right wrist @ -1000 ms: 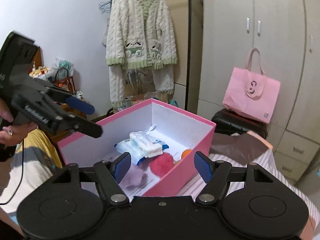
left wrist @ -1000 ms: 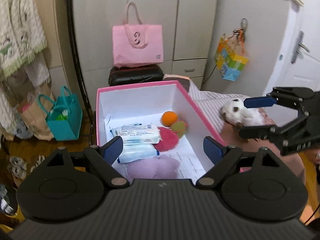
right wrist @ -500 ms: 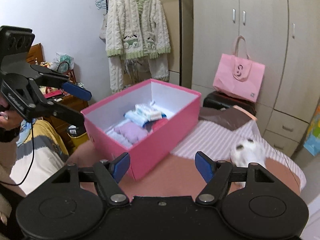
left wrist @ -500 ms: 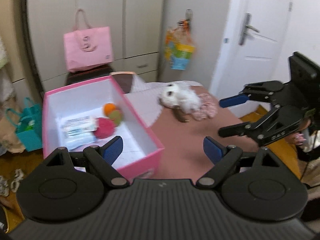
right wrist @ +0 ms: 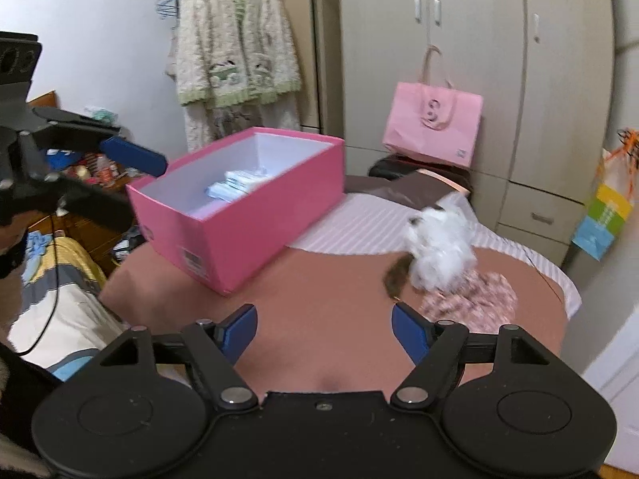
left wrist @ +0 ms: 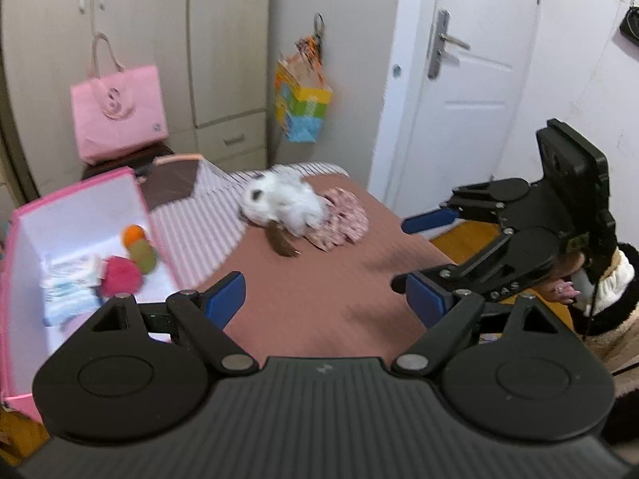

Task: Organize soft objects
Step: 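Move both tools back to the mesh bath puff and floral scrunchie, then grasp the white mesh bath puff with the left tool while the right tool grasps the pink scrunchie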

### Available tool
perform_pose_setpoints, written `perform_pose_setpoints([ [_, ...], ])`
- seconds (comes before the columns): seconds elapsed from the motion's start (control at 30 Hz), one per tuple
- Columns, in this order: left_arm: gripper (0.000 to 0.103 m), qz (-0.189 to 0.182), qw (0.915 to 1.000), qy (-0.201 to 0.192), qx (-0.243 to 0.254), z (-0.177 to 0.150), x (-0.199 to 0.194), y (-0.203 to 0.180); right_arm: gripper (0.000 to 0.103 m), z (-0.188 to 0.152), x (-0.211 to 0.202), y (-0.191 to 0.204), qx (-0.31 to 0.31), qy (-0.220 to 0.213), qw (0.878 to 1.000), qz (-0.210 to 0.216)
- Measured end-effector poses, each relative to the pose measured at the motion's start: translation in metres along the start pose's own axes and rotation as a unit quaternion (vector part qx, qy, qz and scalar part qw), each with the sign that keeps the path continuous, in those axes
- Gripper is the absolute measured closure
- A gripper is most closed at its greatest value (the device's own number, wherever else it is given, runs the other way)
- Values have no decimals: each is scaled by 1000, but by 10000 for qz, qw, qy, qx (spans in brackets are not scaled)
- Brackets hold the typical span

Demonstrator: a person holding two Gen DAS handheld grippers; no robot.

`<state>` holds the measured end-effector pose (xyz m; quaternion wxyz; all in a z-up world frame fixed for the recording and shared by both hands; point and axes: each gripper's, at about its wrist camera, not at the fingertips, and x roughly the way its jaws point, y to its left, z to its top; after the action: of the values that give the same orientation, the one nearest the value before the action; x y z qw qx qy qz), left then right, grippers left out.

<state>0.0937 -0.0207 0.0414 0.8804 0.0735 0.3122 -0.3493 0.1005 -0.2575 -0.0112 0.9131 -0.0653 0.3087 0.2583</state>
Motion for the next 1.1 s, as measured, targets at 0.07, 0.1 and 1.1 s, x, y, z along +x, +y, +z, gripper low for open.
perform_pose_setpoints([
  [0.07, 15, -69, 9999, 119, -27, 2, 15, -2, 24, -5, 4, -7, 75, 33, 10000, -31],
  [0.1, 15, -66, 9999, 143, -58, 3, 22, -3, 24, -8, 8, -13, 135, 69, 9999, -18],
  [1.1, 18, 548, 9825, 4, -1782, 46, 216, 24, 18, -21, 110, -94, 98, -323, 9905, -1333],
])
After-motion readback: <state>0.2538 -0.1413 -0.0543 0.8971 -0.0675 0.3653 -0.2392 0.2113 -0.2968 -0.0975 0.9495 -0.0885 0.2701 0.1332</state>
